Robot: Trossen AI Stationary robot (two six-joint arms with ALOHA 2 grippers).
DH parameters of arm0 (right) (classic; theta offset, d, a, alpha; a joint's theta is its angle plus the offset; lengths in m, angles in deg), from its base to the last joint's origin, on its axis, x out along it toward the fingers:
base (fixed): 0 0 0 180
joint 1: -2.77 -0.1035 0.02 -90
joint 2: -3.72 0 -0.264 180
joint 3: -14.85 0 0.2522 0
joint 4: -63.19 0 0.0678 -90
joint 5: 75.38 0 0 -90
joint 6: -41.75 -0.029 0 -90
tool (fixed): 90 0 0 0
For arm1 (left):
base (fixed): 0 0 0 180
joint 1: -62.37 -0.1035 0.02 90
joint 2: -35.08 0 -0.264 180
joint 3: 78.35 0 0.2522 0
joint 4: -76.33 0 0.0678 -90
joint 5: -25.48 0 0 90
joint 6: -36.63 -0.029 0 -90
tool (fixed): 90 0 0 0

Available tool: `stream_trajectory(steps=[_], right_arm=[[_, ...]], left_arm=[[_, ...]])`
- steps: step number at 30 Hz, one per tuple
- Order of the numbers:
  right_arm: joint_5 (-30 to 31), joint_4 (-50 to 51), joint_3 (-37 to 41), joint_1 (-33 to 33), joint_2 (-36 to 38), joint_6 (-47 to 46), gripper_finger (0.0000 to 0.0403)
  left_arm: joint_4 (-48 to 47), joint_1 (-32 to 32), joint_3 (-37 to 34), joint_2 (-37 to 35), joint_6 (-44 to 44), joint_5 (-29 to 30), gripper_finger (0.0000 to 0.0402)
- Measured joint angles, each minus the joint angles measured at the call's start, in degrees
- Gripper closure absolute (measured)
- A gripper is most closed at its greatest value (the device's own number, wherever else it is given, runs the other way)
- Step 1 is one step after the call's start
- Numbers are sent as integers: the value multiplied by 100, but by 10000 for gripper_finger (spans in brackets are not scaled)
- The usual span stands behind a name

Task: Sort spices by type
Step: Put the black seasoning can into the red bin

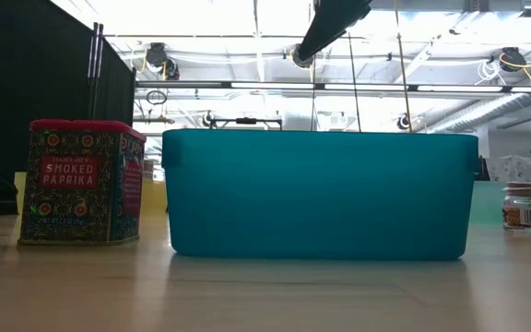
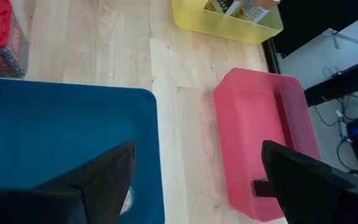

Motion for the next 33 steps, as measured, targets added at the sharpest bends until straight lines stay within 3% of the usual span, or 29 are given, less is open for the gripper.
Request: stream_trajectory(steps=[8,17,21,29,33], right_arm=[[-95,-2,0,0,0,0,74],[-92,-2,0,0,0,2,74],[-92,-2,0,0,0,4,74],[-92,-2,0,0,0,4,74],[-92,-2,0,0,0,6,74]], left_arm=[[673,-27,-399,-1,4,28,91],[704,-107,-742,131,-5,34,97],[708,-114,-748,159,-40,32,136],[809,-114,-747,159,-139,30,250],[884,-114,-746,156,-195,30,265]])
